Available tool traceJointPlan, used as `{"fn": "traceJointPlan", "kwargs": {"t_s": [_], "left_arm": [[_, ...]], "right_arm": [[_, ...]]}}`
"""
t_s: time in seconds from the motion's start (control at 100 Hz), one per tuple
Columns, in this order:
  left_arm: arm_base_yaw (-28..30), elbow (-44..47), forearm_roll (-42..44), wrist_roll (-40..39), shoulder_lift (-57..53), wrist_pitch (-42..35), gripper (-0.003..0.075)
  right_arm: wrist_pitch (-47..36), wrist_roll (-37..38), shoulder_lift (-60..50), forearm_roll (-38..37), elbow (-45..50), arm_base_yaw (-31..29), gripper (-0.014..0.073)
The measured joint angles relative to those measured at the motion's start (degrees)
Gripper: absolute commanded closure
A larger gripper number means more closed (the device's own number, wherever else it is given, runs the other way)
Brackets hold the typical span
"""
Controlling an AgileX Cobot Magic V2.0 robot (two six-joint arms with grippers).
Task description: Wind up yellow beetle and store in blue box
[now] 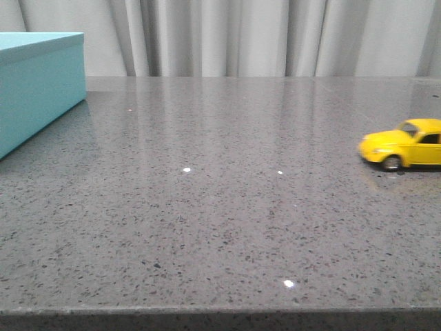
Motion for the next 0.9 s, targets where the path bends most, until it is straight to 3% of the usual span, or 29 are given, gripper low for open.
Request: {"fn": "traceJointPlan", "kwargs": {"t_s": [0.26, 0.58, 0.9], "left_arm": [[0.0, -0.22, -1.32, 0.0, 0.2, 0.93, 0.0229], [-0.08, -7.31, -1.32, 0.6, 6.72, 12.94, 0.0229], [-0.22, -19.68, -2.31, 9.27, 18.69, 28.61, 0.0229]], "right_arm": [[-3.0, -0.14, -6.52, 0.53, 0.0, 1.79, 0.0108], [-10.79, -0.76, -13.05, 0.53, 3.48, 5.21, 0.0108], [-15.99, -0.83, -16.82, 1.67, 11.46, 6.2, 0.0108]]}}
